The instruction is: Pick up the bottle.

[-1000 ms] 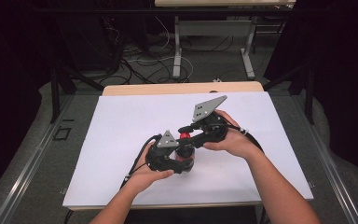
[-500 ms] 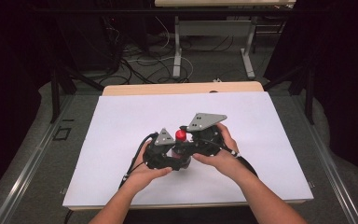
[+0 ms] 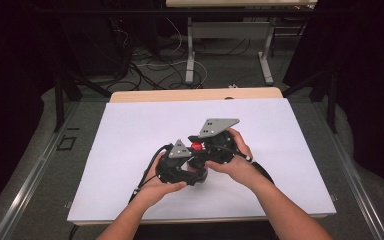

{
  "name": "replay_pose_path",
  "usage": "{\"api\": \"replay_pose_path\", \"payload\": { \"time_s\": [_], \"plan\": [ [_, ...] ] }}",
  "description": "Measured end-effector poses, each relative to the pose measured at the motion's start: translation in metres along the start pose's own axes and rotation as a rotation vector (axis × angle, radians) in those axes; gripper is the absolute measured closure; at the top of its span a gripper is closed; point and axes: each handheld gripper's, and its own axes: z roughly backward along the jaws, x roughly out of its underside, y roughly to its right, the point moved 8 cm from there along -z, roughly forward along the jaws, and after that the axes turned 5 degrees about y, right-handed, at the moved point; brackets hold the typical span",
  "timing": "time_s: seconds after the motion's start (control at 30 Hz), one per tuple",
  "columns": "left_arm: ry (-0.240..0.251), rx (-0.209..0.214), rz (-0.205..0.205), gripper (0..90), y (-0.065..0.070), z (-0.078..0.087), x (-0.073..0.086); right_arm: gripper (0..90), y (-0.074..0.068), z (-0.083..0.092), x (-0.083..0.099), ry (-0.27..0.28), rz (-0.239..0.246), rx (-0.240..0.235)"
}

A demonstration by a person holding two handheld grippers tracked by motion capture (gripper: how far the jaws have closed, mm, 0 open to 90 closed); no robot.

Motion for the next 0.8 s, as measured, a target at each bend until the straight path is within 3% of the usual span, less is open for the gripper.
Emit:
{"api": "replay_pose_path", "payload": {
  "time_s": [0.23, 0.37, 0.4, 0.43, 0.47, 0.57, 0.8],
  "plan": [
    [0.023, 0.001, 0.011, 30.4, 0.003, -0.001, -0.002, 60.7, 0.005, 0.005, -0.001, -0.070, 0.038, -0.150],
    [0.031, 0.001, 0.008, 30.3, 0.001, 0.000, -0.003, 60.5, 0.008, 0.006, -0.003, -0.065, 0.010, -0.175],
    [0.034, -0.003, 0.011, 30.3, 0.001, 0.000, -0.003, 60.3, 0.009, 0.005, -0.004, -0.056, 0.001, -0.160],
    [0.005, 0.012, 0.017, 30.3, 0.001, 0.003, -0.001, 58.3, 0.008, 0.005, -0.003, -0.061, 0.001, -0.152],
    [0.028, -0.008, 0.017, 30.4, -0.002, 0.001, -0.002, 54.0, 0.007, 0.004, -0.004, -0.052, -0.008, -0.127],
    [0.027, -0.029, 0.024, 30.4, -0.006, 0.002, -0.001, 49.0, 0.005, 0.004, -0.005, -0.040, -0.015, -0.055],
    [0.026, -0.041, 0.032, 30.4, -0.008, 0.004, -0.001, 51.2, 0.003, 0.006, -0.006, -0.060, -0.083, 0.077]
  ]
}}
